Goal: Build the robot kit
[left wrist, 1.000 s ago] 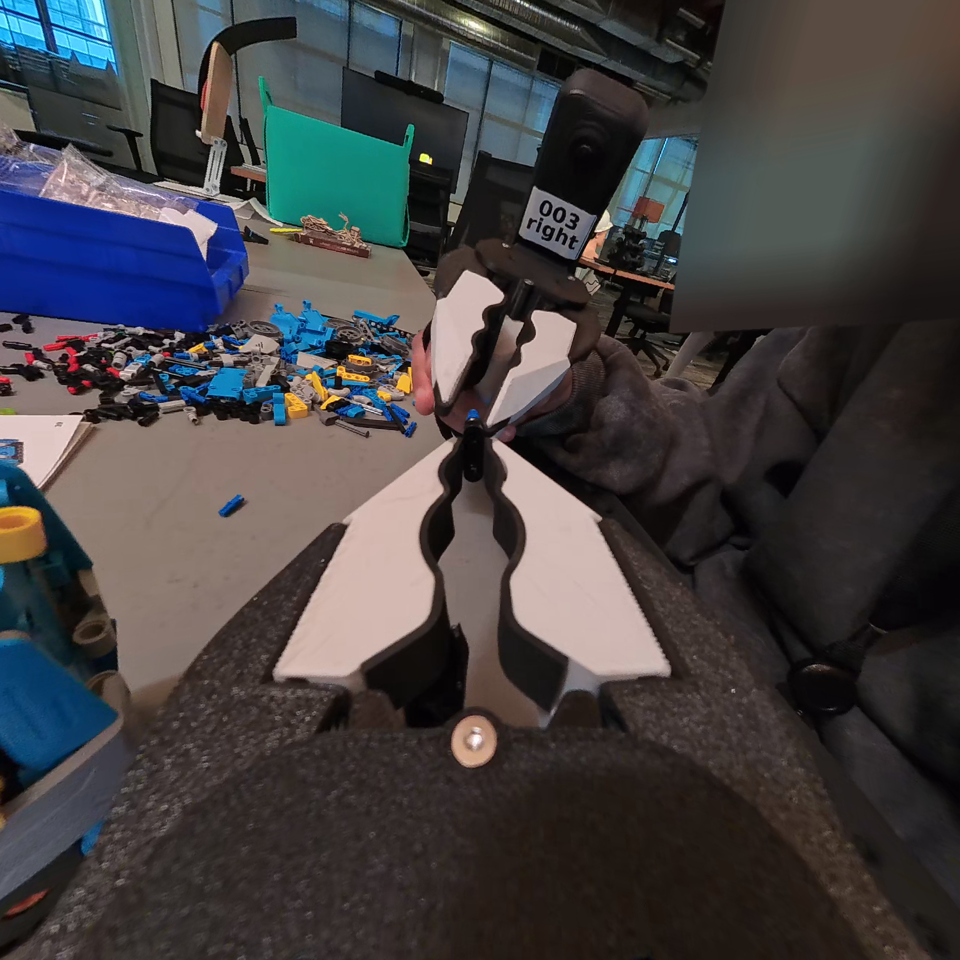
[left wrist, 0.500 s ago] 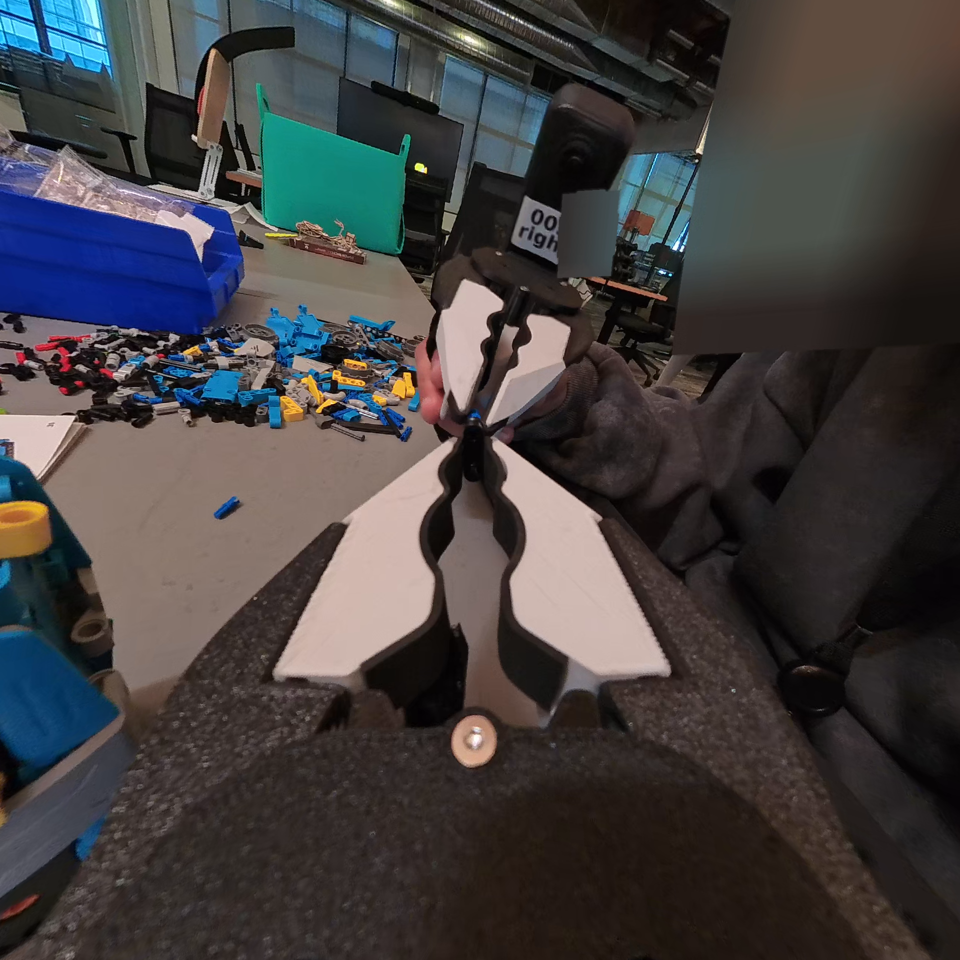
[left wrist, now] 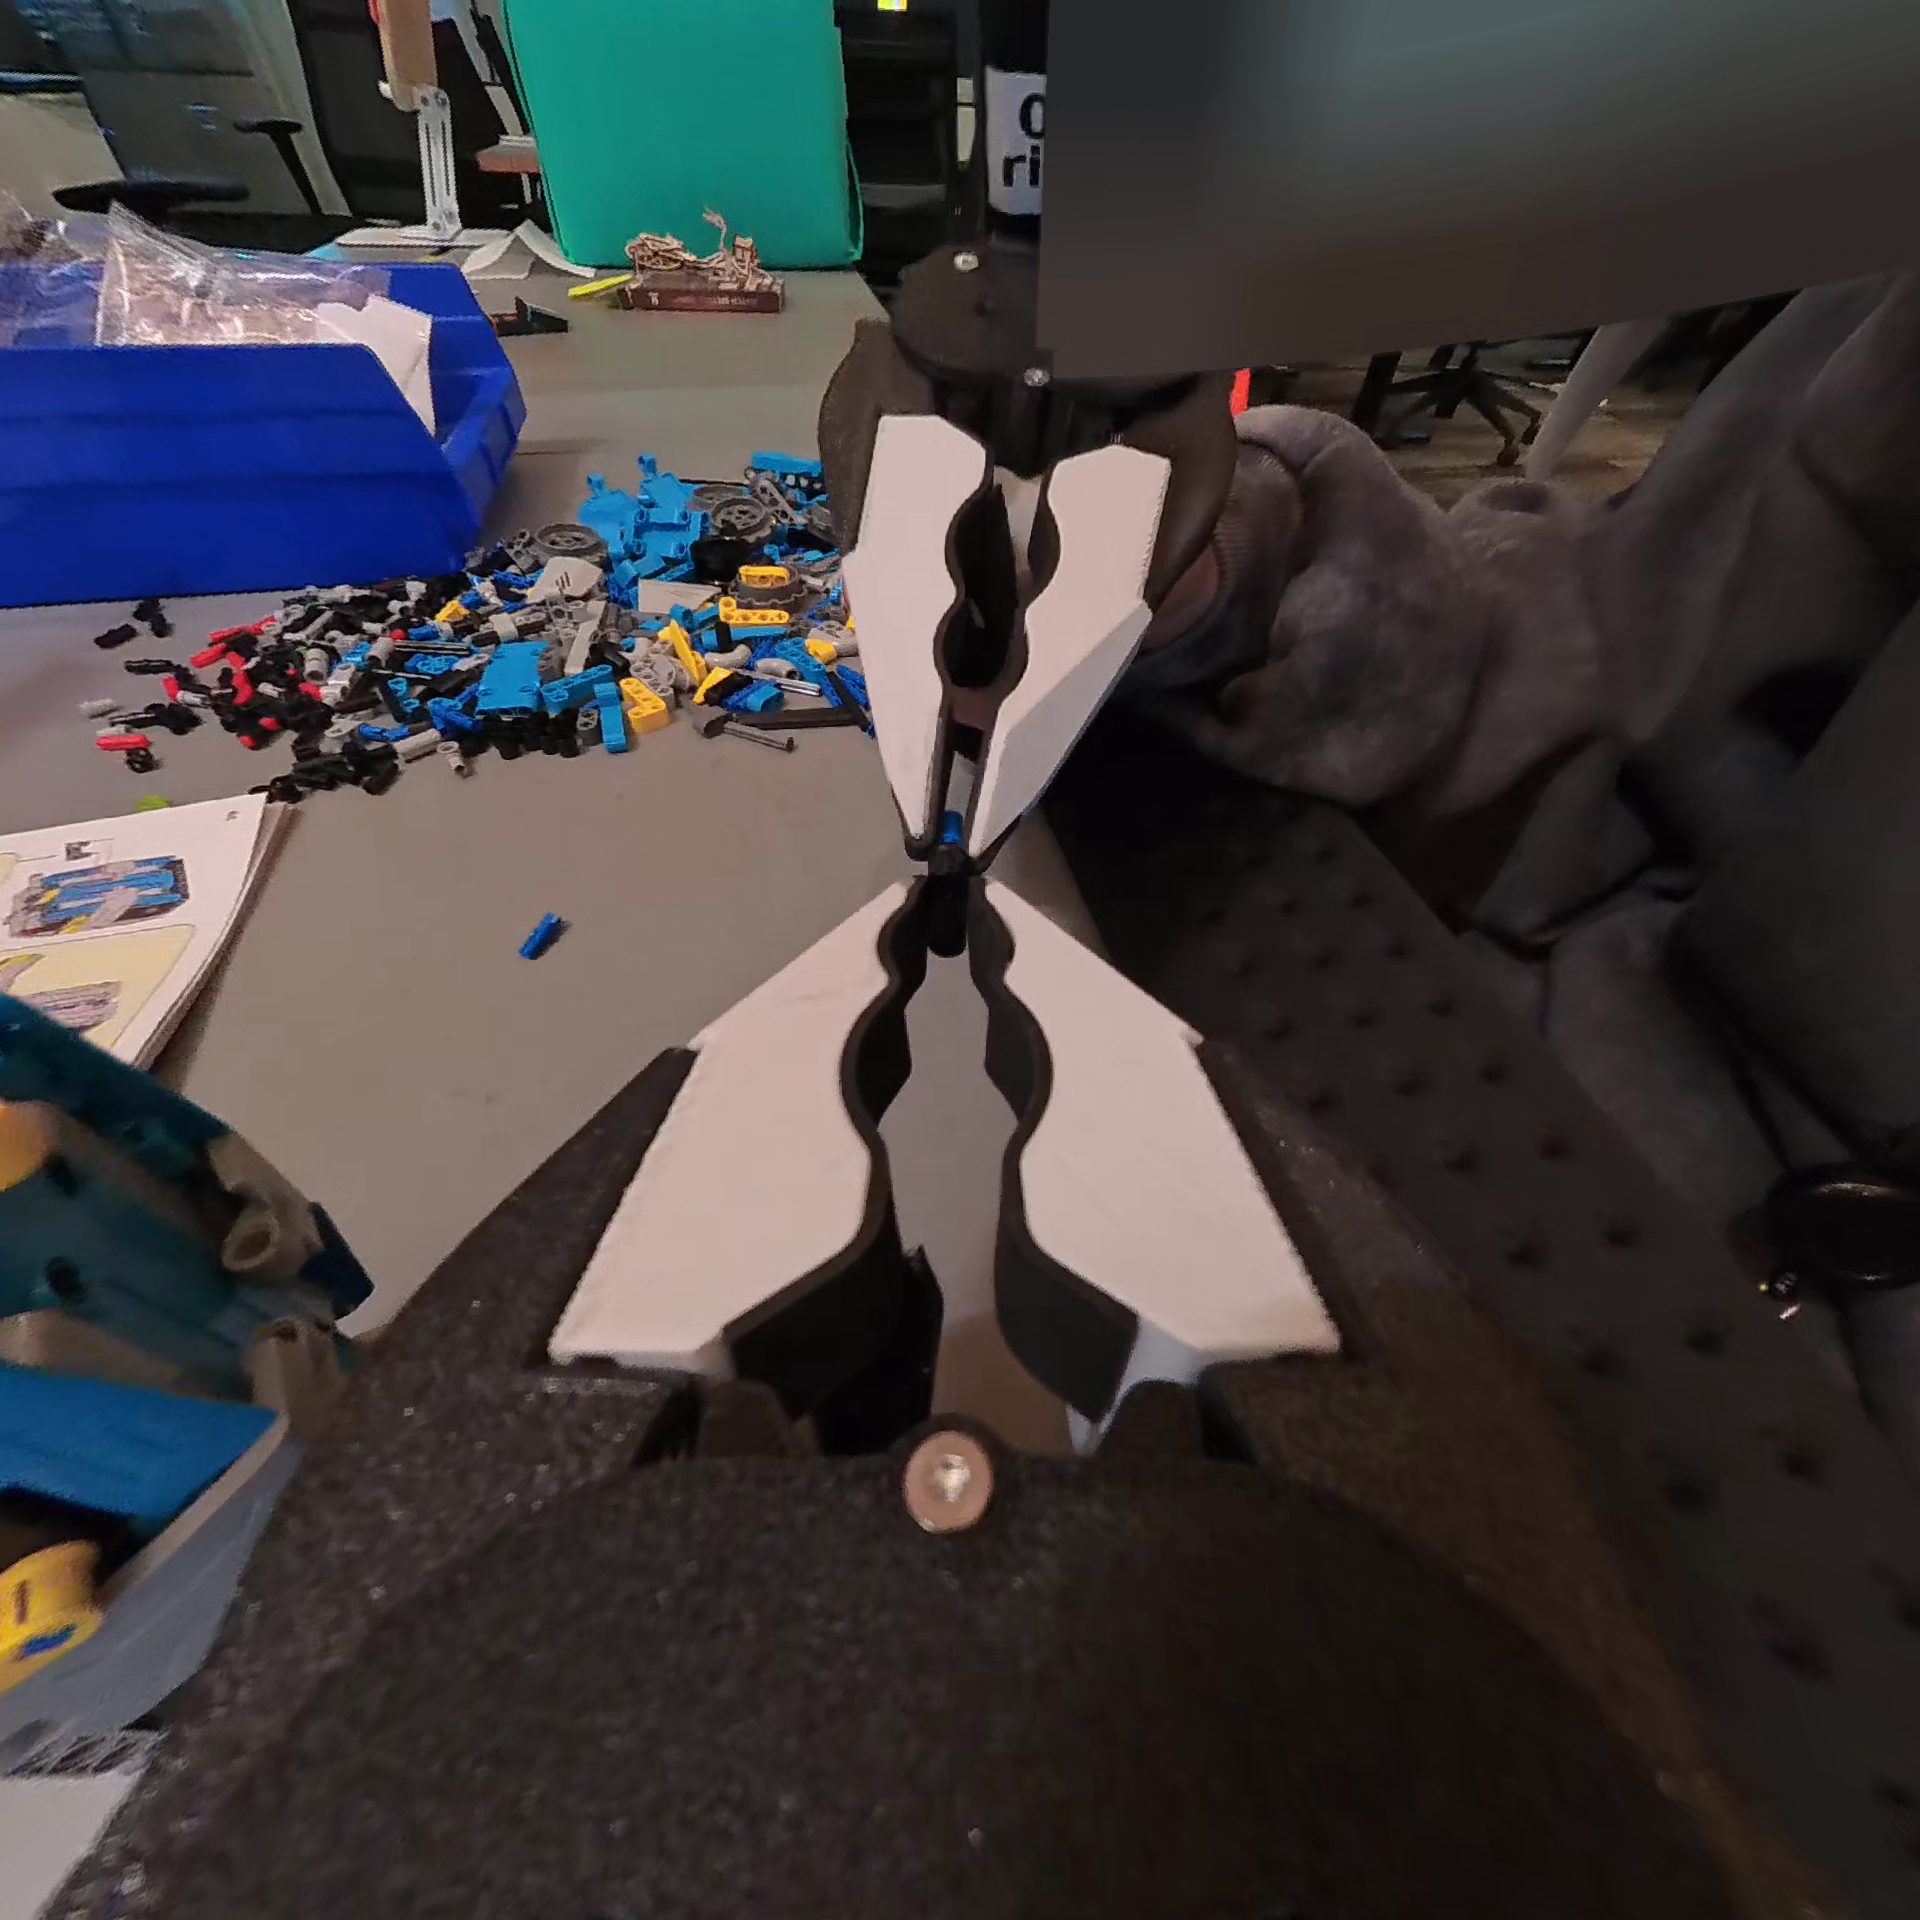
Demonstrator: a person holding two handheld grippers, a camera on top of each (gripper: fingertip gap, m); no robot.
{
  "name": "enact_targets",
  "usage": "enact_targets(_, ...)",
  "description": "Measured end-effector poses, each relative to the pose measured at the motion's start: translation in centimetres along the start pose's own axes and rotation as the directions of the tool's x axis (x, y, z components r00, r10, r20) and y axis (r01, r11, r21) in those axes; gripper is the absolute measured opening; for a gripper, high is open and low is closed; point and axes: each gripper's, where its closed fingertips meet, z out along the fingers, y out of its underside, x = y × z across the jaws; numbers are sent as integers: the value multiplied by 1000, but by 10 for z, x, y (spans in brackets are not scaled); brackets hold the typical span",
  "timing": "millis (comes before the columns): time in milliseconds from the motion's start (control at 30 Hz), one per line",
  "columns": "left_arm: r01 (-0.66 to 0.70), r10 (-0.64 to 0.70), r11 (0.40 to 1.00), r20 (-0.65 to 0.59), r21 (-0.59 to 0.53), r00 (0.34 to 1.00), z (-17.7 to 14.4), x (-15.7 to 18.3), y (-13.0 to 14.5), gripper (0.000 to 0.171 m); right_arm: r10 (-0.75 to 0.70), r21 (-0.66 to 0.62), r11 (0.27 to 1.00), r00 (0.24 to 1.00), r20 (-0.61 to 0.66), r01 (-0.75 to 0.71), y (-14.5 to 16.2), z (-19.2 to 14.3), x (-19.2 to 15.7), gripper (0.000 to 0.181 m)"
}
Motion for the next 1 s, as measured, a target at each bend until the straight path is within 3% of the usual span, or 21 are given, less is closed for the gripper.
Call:
enact_targets(333, 54, -53, 996, -11, 65, 999, -6, -5, -7, 6, 9, 33, 999, 999, -34, -8, -4, -2, 7, 4)
enact_targets(700, -47, 52, 995, 55, -82, 997, 5, -5, 13, 5, -1, -59, 998, 1000, -14, 0, 12, 6, 3, 3)
enact_targets(1000, 4, 0, 999, 79, -39, 997, 2, -13, 7, 6, 25, -15, 1000, 999, -47, -25, 6, 2, 12, 6)
